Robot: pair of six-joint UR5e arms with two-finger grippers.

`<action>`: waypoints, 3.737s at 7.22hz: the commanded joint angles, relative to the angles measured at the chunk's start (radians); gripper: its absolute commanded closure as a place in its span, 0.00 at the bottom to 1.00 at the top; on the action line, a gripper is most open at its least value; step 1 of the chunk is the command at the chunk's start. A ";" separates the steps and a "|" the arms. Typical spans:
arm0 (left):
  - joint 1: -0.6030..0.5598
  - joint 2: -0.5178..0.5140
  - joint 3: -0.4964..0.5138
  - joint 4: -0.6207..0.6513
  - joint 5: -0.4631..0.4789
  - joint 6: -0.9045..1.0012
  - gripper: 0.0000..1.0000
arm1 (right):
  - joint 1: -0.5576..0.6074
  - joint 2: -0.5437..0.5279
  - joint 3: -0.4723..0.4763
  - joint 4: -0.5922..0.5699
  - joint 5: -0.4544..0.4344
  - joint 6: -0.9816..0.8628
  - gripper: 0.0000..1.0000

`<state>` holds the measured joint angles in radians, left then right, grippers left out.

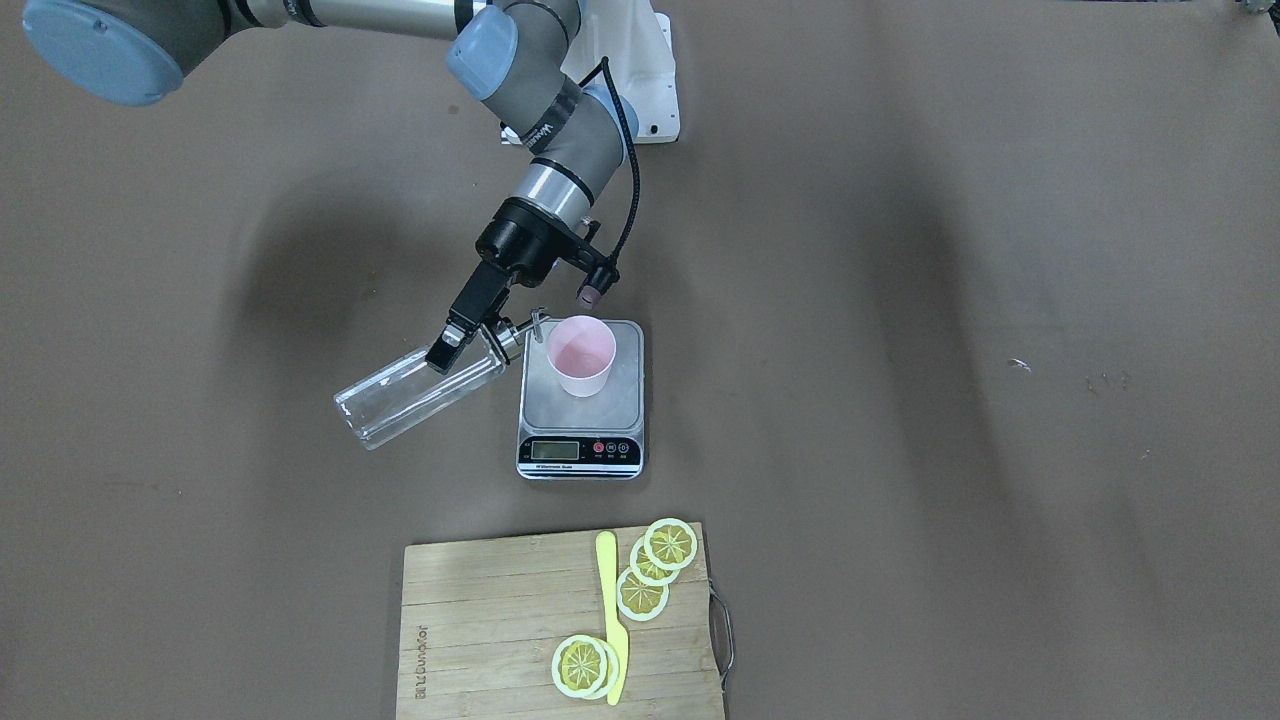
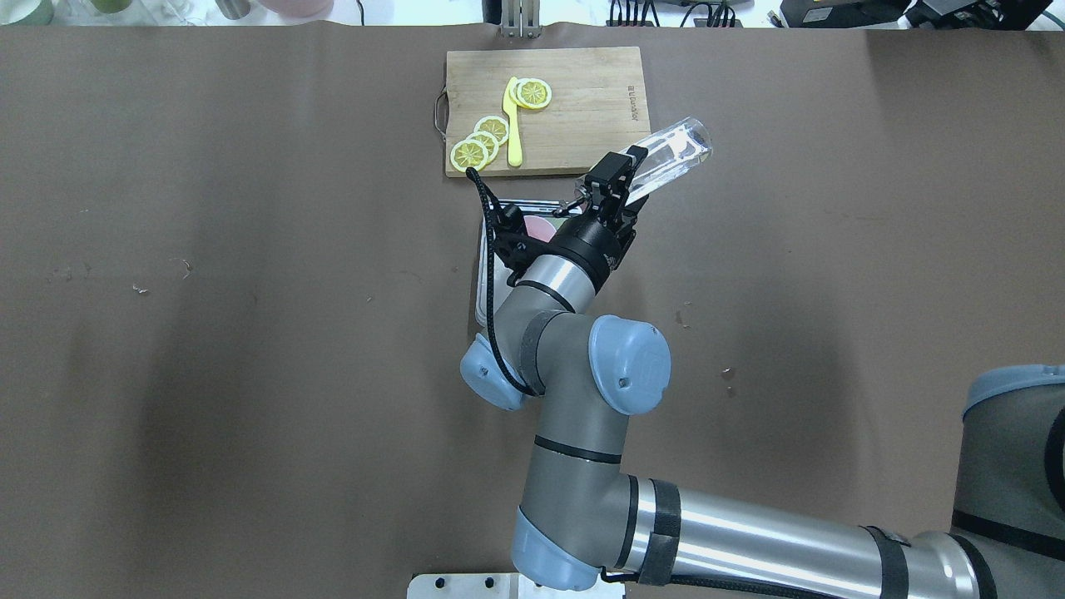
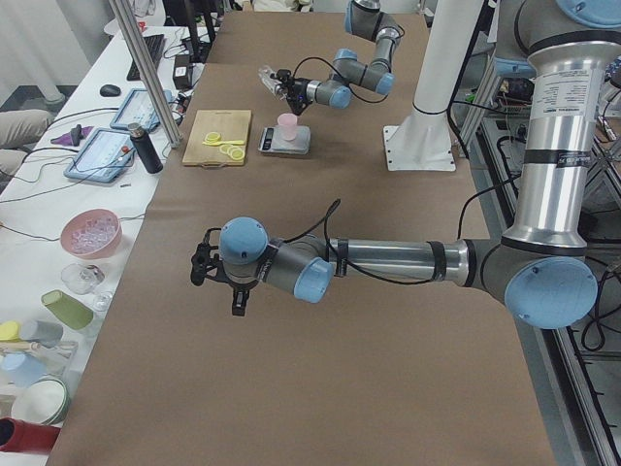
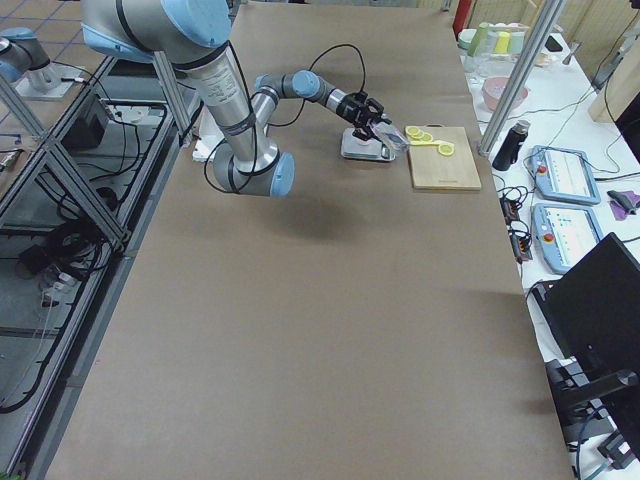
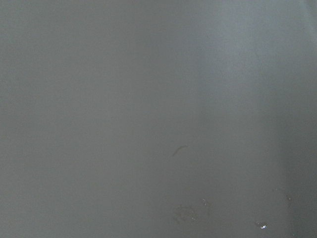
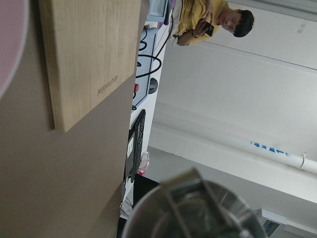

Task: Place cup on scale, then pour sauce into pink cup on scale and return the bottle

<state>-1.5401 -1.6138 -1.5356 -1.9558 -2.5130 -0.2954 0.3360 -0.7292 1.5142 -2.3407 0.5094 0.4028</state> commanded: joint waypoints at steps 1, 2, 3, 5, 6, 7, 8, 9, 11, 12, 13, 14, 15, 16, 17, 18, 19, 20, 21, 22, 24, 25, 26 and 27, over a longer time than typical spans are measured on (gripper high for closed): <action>0.000 0.000 0.000 0.000 -0.001 -0.001 0.03 | 0.000 0.001 0.000 -0.023 -0.009 0.014 1.00; 0.000 0.000 0.000 0.000 -0.001 -0.001 0.03 | 0.000 0.002 0.001 -0.029 -0.011 0.017 1.00; 0.000 0.000 -0.001 0.000 -0.001 -0.001 0.03 | -0.003 0.004 0.000 -0.034 -0.023 0.019 1.00; 0.000 0.000 0.000 0.000 -0.001 -0.001 0.03 | -0.005 0.014 0.001 -0.071 -0.040 0.024 1.00; 0.000 0.000 0.002 0.000 -0.001 -0.001 0.03 | -0.003 0.023 0.001 -0.092 -0.049 0.025 1.00; 0.000 0.000 0.002 0.002 -0.001 -0.001 0.03 | -0.005 0.028 0.001 -0.097 -0.051 0.025 1.00; 0.000 0.000 0.002 0.002 -0.001 -0.001 0.03 | -0.003 0.031 0.001 -0.101 -0.057 0.025 1.00; 0.000 0.000 0.000 0.002 -0.001 -0.001 0.03 | -0.002 0.030 0.000 -0.101 -0.066 0.025 1.00; 0.000 0.000 0.002 0.002 -0.003 -0.001 0.03 | 0.000 0.031 0.000 -0.101 -0.083 0.025 1.00; 0.000 0.000 0.002 0.002 -0.003 -0.001 0.03 | 0.004 0.031 0.000 -0.101 -0.098 0.025 1.00; 0.000 0.000 0.003 0.002 -0.004 -0.001 0.03 | 0.006 0.031 0.000 -0.101 -0.101 0.025 1.00; 0.000 0.000 0.002 0.002 -0.003 -0.001 0.03 | 0.012 0.031 0.000 -0.101 -0.112 0.025 1.00; 0.000 0.000 0.003 0.002 -0.004 -0.001 0.03 | 0.020 0.030 -0.002 -0.101 -0.121 0.024 1.00; 0.000 0.000 0.003 0.002 -0.015 -0.001 0.03 | 0.026 0.025 -0.003 -0.101 -0.132 0.025 1.00; 0.000 0.000 0.005 0.003 -0.017 -0.001 0.03 | 0.032 0.024 -0.005 -0.103 -0.147 0.024 1.00; 0.000 0.000 0.005 0.003 -0.017 -0.001 0.03 | 0.034 0.021 -0.006 -0.104 -0.163 0.024 1.00; 0.000 0.000 0.005 0.005 -0.017 -0.002 0.03 | 0.038 0.021 -0.006 -0.108 -0.170 0.024 1.00; 0.000 0.000 0.005 0.005 -0.017 -0.002 0.03 | 0.038 0.021 -0.006 -0.109 -0.173 0.024 1.00; 0.000 0.000 0.005 0.005 -0.017 -0.002 0.03 | 0.038 0.025 -0.006 -0.109 -0.173 0.024 1.00; 0.000 0.000 0.005 0.005 -0.017 -0.002 0.03 | 0.038 0.027 -0.006 -0.108 -0.173 0.024 1.00; 0.000 0.000 0.005 0.005 -0.017 -0.002 0.03 | 0.038 0.036 -0.006 -0.106 -0.172 0.025 1.00; 0.000 0.000 0.003 0.003 -0.017 -0.002 0.03 | 0.037 0.040 -0.005 -0.094 -0.164 0.046 1.00; 0.000 -0.002 0.003 0.003 -0.017 -0.004 0.03 | 0.028 0.034 -0.003 -0.076 -0.148 0.107 1.00; 0.000 -0.009 0.000 0.002 -0.017 -0.004 0.03 | 0.020 0.034 0.004 -0.074 -0.093 0.128 1.00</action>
<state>-1.5401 -1.6168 -1.5331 -1.9530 -2.5295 -0.2986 0.3650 -0.6937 1.5120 -2.4233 0.3681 0.4924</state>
